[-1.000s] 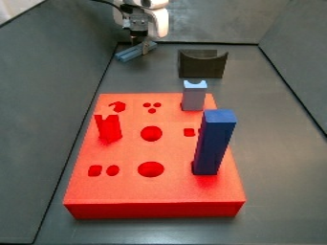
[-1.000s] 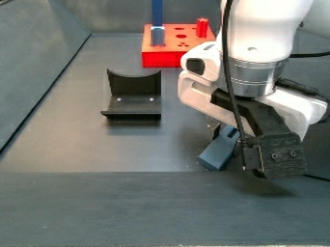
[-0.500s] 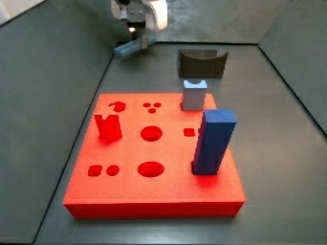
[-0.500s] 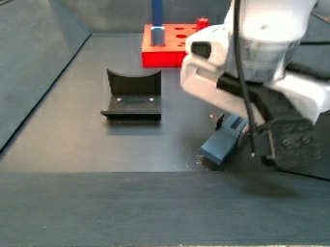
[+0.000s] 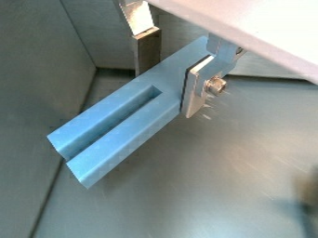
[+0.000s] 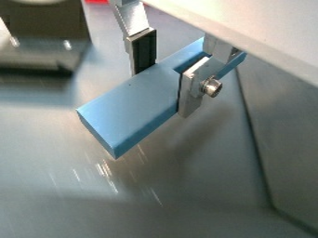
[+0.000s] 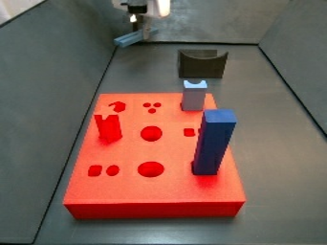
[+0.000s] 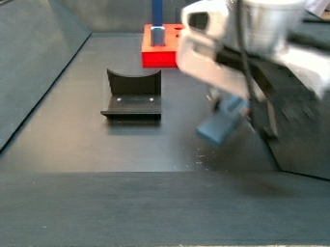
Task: Pick up the double-square object. Move up. Rotate the double-square object. Place the double-square object on the fixture. Regrasp the double-square object. Move to above the board. Insert the double-square object.
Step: Rotate the double-square object.
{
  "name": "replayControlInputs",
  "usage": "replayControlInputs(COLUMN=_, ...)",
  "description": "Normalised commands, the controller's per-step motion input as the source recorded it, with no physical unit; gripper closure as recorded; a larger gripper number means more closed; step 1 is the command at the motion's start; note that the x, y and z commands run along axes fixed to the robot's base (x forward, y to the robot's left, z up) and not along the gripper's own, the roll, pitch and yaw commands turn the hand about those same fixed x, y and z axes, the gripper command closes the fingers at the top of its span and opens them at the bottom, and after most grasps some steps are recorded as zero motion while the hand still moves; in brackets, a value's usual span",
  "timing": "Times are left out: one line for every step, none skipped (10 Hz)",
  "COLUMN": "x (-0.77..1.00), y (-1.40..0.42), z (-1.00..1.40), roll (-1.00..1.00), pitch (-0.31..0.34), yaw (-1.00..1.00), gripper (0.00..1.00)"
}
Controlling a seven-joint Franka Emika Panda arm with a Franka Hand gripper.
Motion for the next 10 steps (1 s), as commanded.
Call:
replayControlInputs(x=0.29, y=-1.0, z=0.64, roll=0.03, pitch=0.051, yaw=0.02, gripper=1.0)
replayControlInputs(x=0.19, y=-0.79, z=0.55, roll=0.06, pitch=0.076, yaw=0.02, gripper=1.0)
replayControlInputs(x=0.08, y=-0.51, z=0.41, roll=0.09, pitch=0.086, yaw=0.02, gripper=1.0)
replayControlInputs(x=0.03, y=-0.3, z=0.31, roll=0.1, pitch=0.077, yaw=0.02, gripper=1.0)
replayControlInputs(x=0.01, y=-0.12, z=0.2, roll=0.11, pitch=0.08, yaw=0.02, gripper=1.0)
replayControlInputs(x=0.0, y=0.0, z=0.0, roll=0.0, pitch=0.0, yaw=-1.0, gripper=1.0)
replayControlInputs(x=0.01, y=0.01, z=-0.03, roll=0.0, pitch=-0.001, yaw=-1.0, gripper=1.0)
replayControlInputs(x=0.01, y=0.03, z=-0.02, roll=0.0, pitch=-0.002, yaw=-1.0, gripper=1.0)
replayControlInputs(x=0.01, y=0.02, z=-0.02, roll=-0.01, pitch=-0.003, yaw=-1.0, gripper=1.0)
replayControlInputs(x=0.01, y=0.02, z=-0.01, roll=-0.01, pitch=-0.003, yaw=-1.0, gripper=1.0)
